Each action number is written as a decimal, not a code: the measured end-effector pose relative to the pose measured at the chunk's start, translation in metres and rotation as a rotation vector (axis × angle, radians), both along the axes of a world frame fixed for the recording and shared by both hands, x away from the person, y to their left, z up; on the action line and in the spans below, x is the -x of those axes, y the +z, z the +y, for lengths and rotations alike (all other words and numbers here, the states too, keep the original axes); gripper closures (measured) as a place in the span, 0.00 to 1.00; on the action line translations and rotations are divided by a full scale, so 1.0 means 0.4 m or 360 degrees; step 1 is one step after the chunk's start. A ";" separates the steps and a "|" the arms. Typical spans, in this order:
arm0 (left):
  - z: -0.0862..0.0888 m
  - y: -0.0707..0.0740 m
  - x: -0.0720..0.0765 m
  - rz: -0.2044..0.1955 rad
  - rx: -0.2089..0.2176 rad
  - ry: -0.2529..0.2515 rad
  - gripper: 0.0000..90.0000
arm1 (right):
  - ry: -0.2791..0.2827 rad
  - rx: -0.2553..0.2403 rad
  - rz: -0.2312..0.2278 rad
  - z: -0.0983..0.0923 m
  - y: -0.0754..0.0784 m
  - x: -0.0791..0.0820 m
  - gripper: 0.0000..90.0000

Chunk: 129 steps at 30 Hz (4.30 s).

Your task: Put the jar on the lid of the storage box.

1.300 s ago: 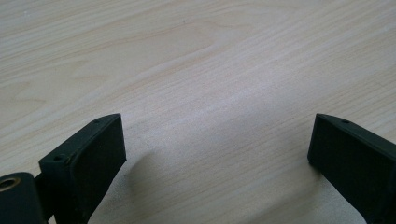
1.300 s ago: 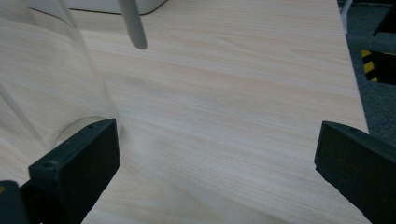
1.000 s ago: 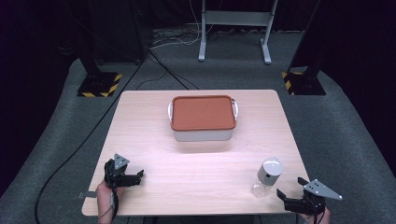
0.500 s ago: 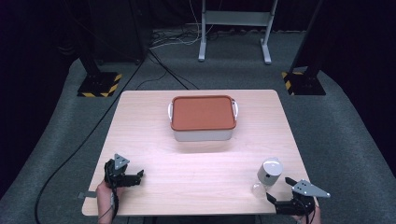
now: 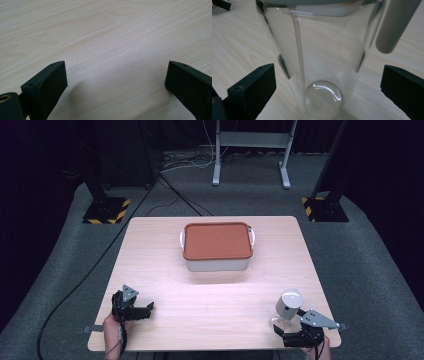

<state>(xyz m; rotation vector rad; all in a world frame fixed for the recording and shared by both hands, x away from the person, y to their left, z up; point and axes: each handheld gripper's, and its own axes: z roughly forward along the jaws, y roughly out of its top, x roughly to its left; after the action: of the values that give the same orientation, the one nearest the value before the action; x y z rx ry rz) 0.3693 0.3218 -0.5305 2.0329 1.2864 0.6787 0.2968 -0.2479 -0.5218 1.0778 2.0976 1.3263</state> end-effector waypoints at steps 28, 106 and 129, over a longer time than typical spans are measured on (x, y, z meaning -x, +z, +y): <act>0.001 0.000 -0.001 0.0006 0.0007 -0.0001 0.04 | -0.0026 -0.0063 -0.0150 0.044 -0.013 -0.010 0.32; 0.001 0.000 -0.001 0.0004 0.0004 0.0001 0.04 | -0.0135 -0.0045 -0.0235 0.070 0.059 -0.017 0.33; 0.003 0.000 -0.013 0.0027 0.0008 -0.0018 0.00 | -0.0137 -0.0056 -0.0222 0.070 0.061 -0.025 0.33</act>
<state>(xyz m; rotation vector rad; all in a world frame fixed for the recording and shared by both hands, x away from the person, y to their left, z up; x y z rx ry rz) 0.3744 0.3228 -0.5306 2.0443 1.2838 0.6538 0.3070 -0.2199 -0.4974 1.0462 1.9126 1.3605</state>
